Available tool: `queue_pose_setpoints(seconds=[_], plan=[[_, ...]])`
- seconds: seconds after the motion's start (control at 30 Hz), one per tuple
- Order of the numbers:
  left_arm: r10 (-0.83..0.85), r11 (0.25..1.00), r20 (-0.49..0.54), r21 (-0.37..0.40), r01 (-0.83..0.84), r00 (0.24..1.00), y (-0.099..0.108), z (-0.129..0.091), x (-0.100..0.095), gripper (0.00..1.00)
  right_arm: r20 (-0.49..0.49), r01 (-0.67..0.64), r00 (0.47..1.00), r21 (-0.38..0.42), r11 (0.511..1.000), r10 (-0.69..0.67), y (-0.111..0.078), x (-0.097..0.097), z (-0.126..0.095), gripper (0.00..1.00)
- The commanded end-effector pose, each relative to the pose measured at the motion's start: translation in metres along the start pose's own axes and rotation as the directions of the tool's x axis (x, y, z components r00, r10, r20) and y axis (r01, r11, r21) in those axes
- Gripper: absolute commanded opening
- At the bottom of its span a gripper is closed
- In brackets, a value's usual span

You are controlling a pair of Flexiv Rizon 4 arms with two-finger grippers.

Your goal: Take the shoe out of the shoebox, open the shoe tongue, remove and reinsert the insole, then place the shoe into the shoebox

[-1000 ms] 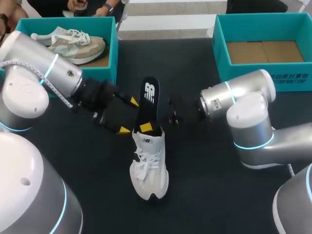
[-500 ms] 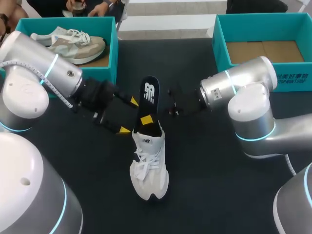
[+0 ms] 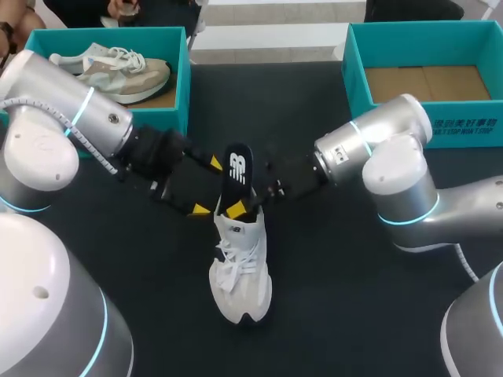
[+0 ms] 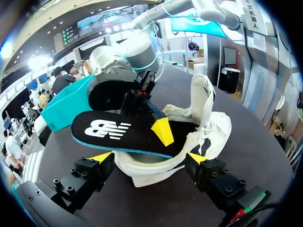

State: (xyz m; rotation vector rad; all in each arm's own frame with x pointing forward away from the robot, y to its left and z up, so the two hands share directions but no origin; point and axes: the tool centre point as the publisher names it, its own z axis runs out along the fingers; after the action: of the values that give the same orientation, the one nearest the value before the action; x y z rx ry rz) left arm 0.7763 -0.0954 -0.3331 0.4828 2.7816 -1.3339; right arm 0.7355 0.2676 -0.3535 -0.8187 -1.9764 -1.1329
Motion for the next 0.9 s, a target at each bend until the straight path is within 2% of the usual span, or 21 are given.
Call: queue_pose_setpoints(seconds=[0.03,0.2,0.23,0.27,0.47,0.67,0.9], plan=[[0.000,1.000,0.001,-0.004,0.000,1.000,-0.001,0.001,0.001,1.00,-0.001,-0.009,1.000,-0.009,1.000,0.009,-0.009,-0.002,0.011,0.00],[0.000,1.000,0.001,-0.004,0.000,1.000,-0.001,0.001,0.001,1.00,0.020,-0.011,1.000,-0.013,1.000,0.011,-0.010,0.002,0.009,0.02],[0.000,1.000,0.001,-0.004,0.000,1.000,-0.001,0.001,0.001,1.00,0.031,-0.002,1.000,-0.017,1.000,0.003,-0.008,0.003,0.007,0.19],[0.000,1.000,0.001,-0.004,0.000,1.000,-0.001,0.001,0.001,1.00,0.039,0.005,0.999,-0.016,1.000,-0.005,-0.006,0.004,0.006,0.28],[0.000,1.000,0.001,-0.004,0.000,1.000,-0.001,0.001,0.001,1.00,0.069,0.049,0.996,0.000,0.999,-0.049,0.010,0.010,-0.004,0.30],[0.000,1.000,0.001,-0.004,0.000,1.000,-0.001,0.001,0.001,1.00,0.080,0.071,0.994,0.019,0.997,-0.072,0.021,0.007,-0.014,0.30],[0.000,1.000,0.001,-0.004,0.000,1.000,-0.001,0.001,0.001,1.00,0.073,0.093,0.993,0.025,0.995,-0.094,0.025,-0.002,-0.022,0.23]])
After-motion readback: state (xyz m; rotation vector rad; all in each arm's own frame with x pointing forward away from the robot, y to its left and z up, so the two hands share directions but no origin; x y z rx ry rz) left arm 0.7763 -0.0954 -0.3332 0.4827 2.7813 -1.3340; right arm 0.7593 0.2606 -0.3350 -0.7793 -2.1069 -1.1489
